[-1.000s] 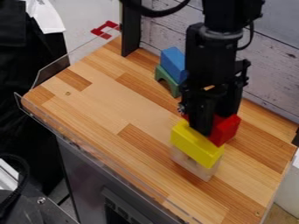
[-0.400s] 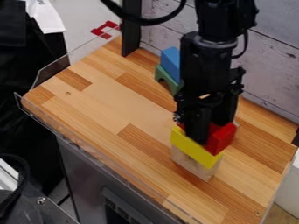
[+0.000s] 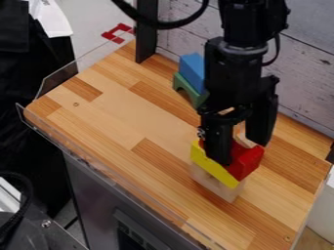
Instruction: Turn a red arch upside down and place it on top of a yellow block
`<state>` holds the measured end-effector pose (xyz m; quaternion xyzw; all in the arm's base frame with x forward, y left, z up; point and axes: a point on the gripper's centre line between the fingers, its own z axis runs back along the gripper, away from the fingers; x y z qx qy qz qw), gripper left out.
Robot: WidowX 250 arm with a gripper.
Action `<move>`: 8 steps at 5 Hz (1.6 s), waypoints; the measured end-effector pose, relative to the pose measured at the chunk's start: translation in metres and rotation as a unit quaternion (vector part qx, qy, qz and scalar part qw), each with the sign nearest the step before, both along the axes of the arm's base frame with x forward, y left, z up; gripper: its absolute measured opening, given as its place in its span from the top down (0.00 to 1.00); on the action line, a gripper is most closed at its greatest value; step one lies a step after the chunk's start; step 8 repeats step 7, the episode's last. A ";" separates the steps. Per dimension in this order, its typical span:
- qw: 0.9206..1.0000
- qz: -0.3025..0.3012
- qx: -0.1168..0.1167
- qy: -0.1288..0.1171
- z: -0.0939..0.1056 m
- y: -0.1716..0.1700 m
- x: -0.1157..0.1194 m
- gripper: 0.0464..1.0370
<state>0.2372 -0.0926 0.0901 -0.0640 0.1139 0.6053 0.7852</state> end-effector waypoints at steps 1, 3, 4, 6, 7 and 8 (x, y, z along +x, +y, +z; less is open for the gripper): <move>1.000 -0.002 0.001 0.001 0.000 0.001 0.000 0.04; 0.997 -0.045 0.047 -0.029 0.049 0.036 0.031 0.04; 0.995 -0.067 0.069 -0.038 0.071 0.065 0.041 0.04; 0.997 -0.071 0.025 -0.030 0.046 0.105 0.020 0.04; 0.997 -0.076 0.022 -0.017 0.038 0.113 0.011 0.04; 0.997 -0.076 0.022 -0.017 0.038 0.113 0.011 0.04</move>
